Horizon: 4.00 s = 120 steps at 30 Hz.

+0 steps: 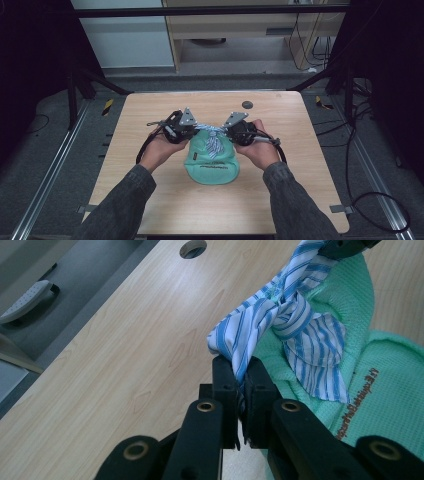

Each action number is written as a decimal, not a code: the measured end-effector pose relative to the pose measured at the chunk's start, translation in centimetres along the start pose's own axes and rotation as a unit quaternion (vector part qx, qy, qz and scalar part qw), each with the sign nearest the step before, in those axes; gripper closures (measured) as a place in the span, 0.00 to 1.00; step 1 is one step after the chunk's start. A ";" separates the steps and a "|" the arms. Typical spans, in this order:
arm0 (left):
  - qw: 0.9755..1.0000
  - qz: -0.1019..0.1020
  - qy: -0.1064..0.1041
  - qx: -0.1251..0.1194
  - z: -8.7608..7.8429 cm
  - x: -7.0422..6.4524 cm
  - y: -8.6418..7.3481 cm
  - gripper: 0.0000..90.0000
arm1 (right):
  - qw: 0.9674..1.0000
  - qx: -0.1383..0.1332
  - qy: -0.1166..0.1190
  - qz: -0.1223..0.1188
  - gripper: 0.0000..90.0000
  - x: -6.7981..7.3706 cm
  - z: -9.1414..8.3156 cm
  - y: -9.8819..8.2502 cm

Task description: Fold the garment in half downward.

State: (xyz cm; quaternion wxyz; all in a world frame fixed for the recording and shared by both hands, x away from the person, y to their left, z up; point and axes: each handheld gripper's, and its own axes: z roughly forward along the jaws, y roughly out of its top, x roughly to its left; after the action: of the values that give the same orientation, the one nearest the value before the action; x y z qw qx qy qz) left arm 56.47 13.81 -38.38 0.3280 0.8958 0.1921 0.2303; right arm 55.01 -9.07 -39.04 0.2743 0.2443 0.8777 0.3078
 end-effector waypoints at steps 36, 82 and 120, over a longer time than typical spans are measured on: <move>1.000 0.005 -0.023 -0.007 -1.0 -3.6 -2.9 0.96 | 1.000 -0.017 0.008 -0.012 0.91 4.1 -1.0 -3.2; 0.998 -0.021 -0.055 -0.023 -1.8 -7.1 -6.3 0.95 | 0.999 -0.024 0.040 -0.024 0.89 7.5 -2.1 -6.0; 0.996 -0.011 -0.090 -0.028 -2.5 -11.2 -8.9 0.93 | 0.996 -0.025 0.075 -0.028 0.89 10.1 -3.9 -8.2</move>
State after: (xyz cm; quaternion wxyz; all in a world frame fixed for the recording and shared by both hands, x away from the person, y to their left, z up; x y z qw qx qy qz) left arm 44.19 15.88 -45.92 0.3713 0.9012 0.1651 0.1509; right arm 42.98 -10.31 -45.35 0.2218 0.1889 0.8944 0.3394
